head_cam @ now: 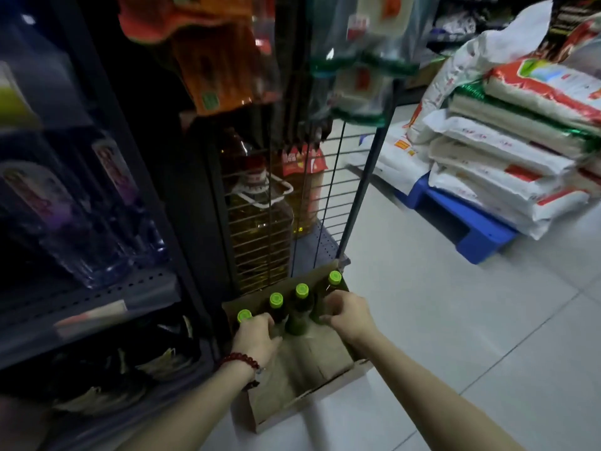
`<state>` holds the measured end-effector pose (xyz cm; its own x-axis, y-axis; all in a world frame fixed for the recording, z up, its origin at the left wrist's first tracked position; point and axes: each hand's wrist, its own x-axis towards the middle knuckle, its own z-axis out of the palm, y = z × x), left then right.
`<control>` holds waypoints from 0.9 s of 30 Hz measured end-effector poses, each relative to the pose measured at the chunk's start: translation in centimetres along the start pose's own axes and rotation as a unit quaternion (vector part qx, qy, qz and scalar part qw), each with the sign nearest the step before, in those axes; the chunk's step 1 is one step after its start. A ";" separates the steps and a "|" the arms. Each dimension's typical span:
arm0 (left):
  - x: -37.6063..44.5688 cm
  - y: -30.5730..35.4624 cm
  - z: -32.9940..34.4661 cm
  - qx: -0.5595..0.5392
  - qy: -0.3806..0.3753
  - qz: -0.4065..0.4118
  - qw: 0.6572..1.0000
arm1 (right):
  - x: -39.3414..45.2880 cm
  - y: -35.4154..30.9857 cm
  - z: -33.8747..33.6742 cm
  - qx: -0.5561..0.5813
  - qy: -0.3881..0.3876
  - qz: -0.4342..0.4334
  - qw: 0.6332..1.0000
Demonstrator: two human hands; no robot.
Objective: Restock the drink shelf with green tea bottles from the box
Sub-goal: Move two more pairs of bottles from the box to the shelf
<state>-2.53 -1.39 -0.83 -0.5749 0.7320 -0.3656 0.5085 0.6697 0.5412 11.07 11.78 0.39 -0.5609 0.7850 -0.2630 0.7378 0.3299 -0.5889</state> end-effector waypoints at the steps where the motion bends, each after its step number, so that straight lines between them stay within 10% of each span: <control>1: 0.6 -0.4 0.9 -0.008 0.001 -0.007 1.000 | 0.5 0.7 0.7 0.006 -0.001 0.000 1.000; 27: 8.3 -2.4 9.7 -0.222 0.130 -0.058 0.965 | 9.2 6.0 10.7 0.204 0.011 -0.025 0.979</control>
<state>-2.33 4.30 -12.55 -0.7816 0.5610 -0.2726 0.1394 0.5831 0.8003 6.36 15.40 -13.77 -0.5818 0.7852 -0.2122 0.4952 0.1350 -0.8582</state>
